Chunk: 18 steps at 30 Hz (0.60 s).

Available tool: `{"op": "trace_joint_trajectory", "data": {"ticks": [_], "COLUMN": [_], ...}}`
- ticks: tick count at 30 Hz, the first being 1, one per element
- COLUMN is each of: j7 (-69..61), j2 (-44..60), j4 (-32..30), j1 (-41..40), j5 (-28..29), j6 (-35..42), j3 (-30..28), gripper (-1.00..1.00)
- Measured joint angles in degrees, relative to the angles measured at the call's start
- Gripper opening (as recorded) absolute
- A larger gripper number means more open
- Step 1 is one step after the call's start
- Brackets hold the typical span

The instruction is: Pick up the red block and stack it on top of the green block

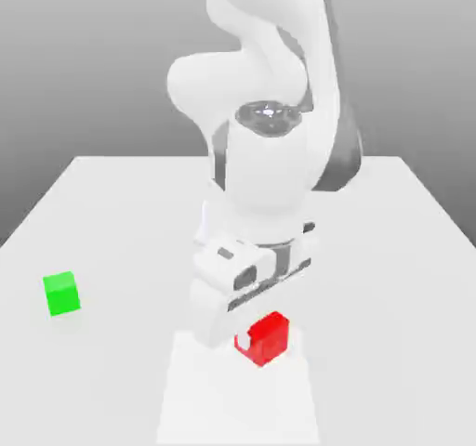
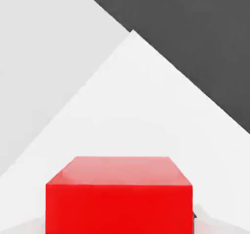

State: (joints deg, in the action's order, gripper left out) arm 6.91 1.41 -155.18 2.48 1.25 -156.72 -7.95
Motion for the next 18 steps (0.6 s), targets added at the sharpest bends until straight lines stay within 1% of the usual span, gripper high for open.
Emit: {"op": "trace_joint_trajectory", "data": {"ticks": [9, 16, 18], "j7": [-1.60, -2.42, -3.98], "j2": [-5.51, -9.74, -7.89], "j4": [-2.87, -5.12, -5.23], "j1": [-18.67, -29.93, -30.40], "j5": [3.62, 7.05, 5.33], "j6": [2.37, 4.15, 2.24], "j3": [-8.91, -18.15, -19.49], "gripper": [-1.00, -1.00, -1.00]}}
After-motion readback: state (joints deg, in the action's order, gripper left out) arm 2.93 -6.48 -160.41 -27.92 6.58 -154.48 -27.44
